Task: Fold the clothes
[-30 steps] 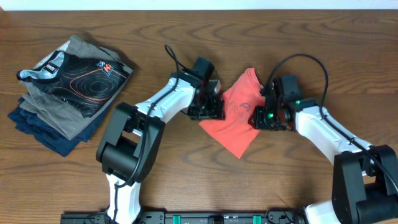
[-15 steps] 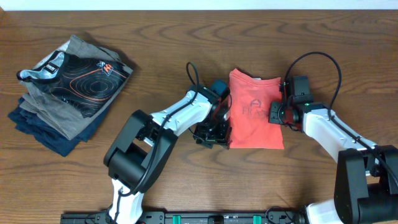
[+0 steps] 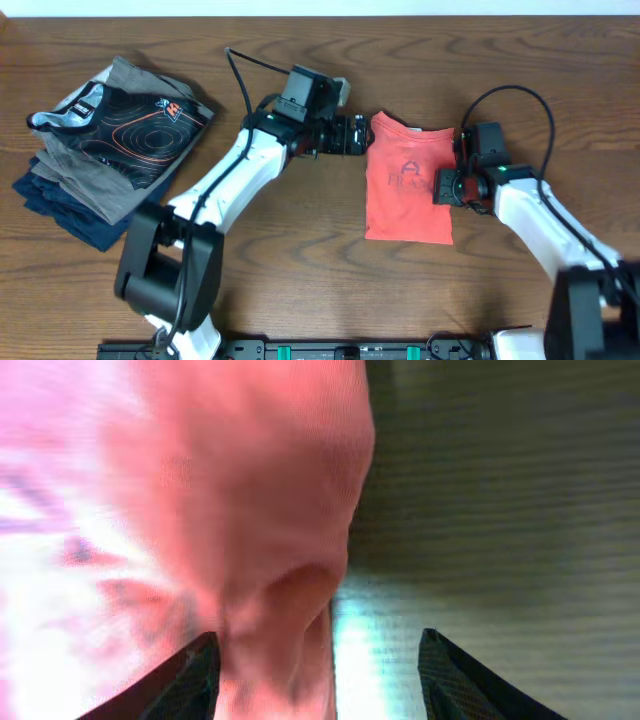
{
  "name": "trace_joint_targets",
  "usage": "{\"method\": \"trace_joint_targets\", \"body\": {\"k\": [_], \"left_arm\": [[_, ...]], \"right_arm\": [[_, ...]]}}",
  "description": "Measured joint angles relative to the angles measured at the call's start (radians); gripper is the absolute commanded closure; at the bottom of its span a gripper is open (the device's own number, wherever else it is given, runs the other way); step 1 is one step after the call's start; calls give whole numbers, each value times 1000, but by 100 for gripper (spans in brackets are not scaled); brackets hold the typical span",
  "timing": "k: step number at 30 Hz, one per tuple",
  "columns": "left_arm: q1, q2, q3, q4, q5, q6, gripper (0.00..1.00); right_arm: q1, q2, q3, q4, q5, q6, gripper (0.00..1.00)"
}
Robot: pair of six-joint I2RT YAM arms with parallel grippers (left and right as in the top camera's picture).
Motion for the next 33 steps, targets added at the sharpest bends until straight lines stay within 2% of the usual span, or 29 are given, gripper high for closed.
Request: {"method": "trace_joint_targets", "body": {"k": [9,19,20,22,23,25,26,28,30,33], "left_arm": [[4,183,-1,220,97,-2,2],[-45,300,0,377,181,-50,0],[-58,305,1,391,189,-54,3],[-90,314,2,412,199,-68,13],[-107,320,2,420,199,-73,22],[-131,328,3,431,196,-82,47],[-140,335,3,435,197,-82,65],[-153,349,2,445,203,-84,85],[-156,355,2,449,204,-88,92],[-143,350,2,444,212,-88,94]], "right_arm": [[-2,-278,27,-93,0,-6,28],[-2,-315,28,-187,0,-4,28],[-2,-315,28,-188,0,-1,28],[-2,-315,28,-189,0,5,28],[-2,-315,28,-190,0,7,28],[-2,-315,28,-196,0,10,28],[-2,-315,28,-201,0,10,28],[-2,-315,28,-208,0,11,27],[-2,-315,28,-211,0,13,28],[-2,-315,28,-214,1,13,27]]}}
